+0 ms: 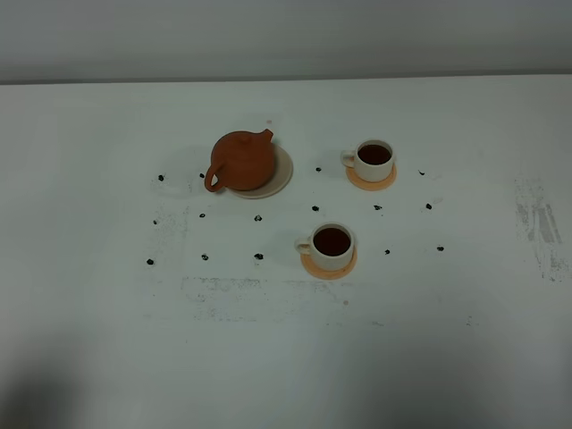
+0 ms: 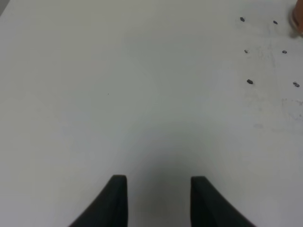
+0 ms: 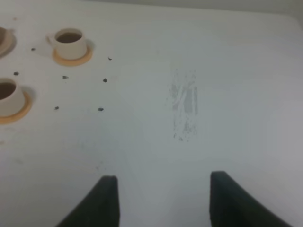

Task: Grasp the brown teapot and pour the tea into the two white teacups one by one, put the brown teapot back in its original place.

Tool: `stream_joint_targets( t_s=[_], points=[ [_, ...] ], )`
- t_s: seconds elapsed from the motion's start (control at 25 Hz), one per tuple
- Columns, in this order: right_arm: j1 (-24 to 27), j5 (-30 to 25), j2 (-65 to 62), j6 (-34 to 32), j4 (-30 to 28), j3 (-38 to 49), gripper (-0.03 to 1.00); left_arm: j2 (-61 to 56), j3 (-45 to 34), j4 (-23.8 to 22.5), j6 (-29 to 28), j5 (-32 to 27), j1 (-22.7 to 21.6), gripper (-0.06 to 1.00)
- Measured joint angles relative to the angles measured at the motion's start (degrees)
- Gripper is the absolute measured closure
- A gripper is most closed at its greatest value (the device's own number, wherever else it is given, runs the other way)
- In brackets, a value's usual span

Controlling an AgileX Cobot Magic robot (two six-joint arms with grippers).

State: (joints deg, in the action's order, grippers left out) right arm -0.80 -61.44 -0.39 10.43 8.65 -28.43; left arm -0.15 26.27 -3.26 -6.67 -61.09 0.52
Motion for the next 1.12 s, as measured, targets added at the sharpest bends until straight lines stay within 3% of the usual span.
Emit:
stream_joint_targets(
  t_s=[1.12],
  points=[
    [0.00,0.00,0.00,0.00,0.00,0.00,0.52,-0.05,0.00,-0.11,0.12,-0.05,0.00,0.59]
  ],
)
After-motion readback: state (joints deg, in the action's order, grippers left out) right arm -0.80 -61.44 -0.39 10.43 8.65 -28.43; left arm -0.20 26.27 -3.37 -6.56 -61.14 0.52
